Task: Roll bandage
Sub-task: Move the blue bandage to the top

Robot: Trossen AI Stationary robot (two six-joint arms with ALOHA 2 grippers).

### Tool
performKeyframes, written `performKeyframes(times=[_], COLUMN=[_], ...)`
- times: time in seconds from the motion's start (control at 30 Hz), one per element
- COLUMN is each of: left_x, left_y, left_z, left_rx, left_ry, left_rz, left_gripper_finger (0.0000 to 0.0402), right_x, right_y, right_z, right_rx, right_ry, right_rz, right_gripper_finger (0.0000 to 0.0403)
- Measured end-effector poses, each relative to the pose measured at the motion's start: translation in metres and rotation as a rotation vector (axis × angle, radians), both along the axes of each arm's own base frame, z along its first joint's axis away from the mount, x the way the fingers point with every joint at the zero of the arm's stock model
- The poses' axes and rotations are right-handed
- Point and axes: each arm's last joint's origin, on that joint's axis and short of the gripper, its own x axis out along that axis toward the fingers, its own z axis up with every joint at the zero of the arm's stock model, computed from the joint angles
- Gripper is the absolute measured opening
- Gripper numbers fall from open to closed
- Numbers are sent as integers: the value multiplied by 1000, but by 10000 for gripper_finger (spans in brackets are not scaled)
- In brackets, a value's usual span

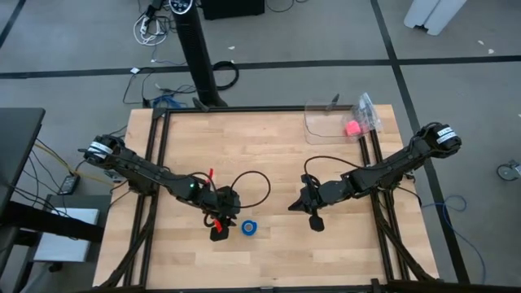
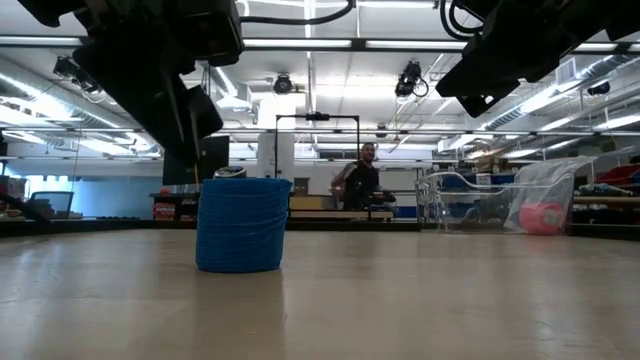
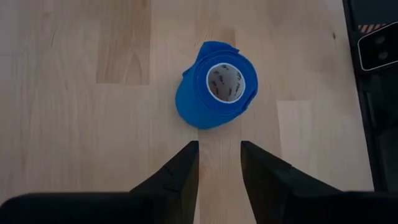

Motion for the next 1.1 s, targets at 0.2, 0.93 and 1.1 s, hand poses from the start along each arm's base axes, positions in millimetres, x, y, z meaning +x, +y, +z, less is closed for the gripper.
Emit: performKeyframes(times=[0.2, 0.93, 1.1], left_x=[2, 55, 61], left_y=[-1, -30, -35], left_z=[-1, 6, -2], left_rx=[-8, 119, 228], left_ry=[-13, -51, -83], left_rz=[6, -64, -95], left_gripper_finger=[126, 175, 175], right_x=[0, -3, -4], right_y=[0, 3, 5], right_z=[0, -2, -3], right_rx=[0, -10, -26], right_ry=[0, 26, 24], right_rz=[0, 18, 16], right_gripper_finger=[1, 3, 4])
